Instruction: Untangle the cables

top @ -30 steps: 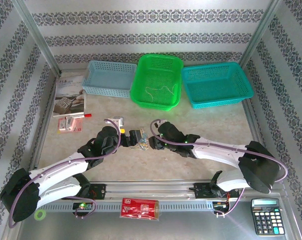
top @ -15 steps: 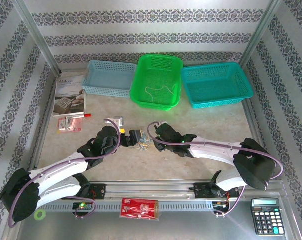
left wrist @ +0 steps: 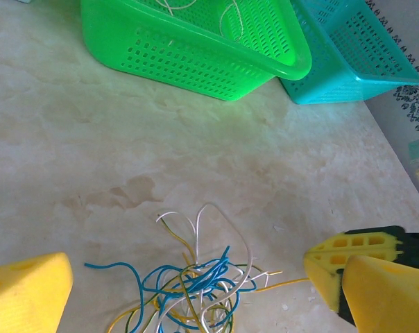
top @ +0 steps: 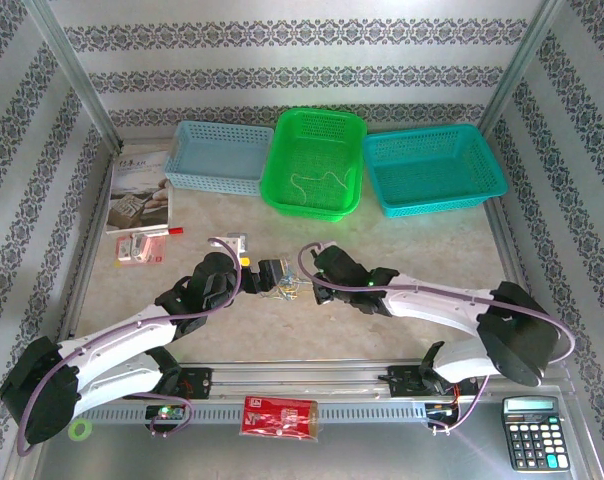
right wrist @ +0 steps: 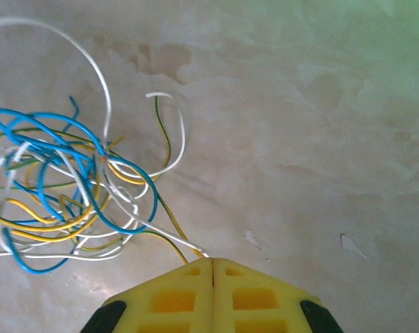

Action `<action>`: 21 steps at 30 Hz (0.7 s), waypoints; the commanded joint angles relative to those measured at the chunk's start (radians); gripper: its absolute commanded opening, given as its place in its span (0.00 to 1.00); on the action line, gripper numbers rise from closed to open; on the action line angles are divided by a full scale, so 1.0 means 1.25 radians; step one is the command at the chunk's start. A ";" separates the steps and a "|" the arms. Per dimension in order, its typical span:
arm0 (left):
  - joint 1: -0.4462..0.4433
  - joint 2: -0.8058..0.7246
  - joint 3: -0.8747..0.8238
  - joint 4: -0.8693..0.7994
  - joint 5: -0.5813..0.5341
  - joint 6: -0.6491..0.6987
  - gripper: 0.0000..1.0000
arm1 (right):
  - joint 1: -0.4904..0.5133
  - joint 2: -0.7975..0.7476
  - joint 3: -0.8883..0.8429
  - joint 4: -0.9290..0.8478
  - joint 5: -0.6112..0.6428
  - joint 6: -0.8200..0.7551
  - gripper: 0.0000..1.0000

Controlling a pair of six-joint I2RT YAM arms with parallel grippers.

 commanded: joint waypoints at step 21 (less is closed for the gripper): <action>-0.006 -0.005 0.014 0.029 -0.005 0.022 1.00 | -0.010 0.007 0.003 -0.001 -0.014 0.034 0.53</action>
